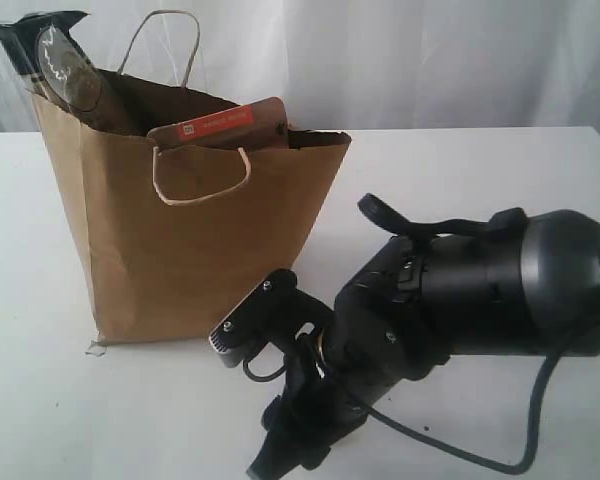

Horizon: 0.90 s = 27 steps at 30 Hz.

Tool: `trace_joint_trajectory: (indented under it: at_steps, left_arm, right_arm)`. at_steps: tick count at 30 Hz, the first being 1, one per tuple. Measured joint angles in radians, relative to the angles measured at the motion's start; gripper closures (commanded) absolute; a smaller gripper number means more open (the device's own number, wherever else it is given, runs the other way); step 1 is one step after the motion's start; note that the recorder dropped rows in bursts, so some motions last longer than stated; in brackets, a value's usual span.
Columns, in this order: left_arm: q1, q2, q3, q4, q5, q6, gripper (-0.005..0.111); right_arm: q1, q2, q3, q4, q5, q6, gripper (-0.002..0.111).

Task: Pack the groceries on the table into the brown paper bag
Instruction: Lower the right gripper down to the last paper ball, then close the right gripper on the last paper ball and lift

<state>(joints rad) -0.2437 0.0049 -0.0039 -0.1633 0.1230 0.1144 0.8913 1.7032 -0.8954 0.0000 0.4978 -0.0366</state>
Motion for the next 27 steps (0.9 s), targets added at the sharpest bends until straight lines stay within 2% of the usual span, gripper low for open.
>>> trace_joint_trajectory:
  at_steps: [6,13,17,23,27]
  left_arm:
    - [0.0,0.0,0.0,0.0,0.0,0.0,0.107]
    - [0.0,0.0,0.0,0.0,0.0,0.0,0.107]
    - [0.0,0.0,0.0,0.0,0.0,0.0,0.107]
    - [0.0,0.0,0.0,0.0,0.0,0.0,0.107]
    - [0.0,0.0,0.0,0.0,0.0,0.0,0.107]
  right_arm:
    - [0.004,0.042,-0.001,0.006,0.0,0.0,0.056]
    - [0.004,0.091,-0.002,0.01,-0.006,0.0,0.065]
    - [0.004,0.102,-0.009,0.014,-0.016,-0.002,0.077]
    - [0.004,0.106,-0.011,0.018,-0.069,-0.002,0.107]
    - [0.004,0.091,-0.011,0.018,-0.099,0.006,0.108]
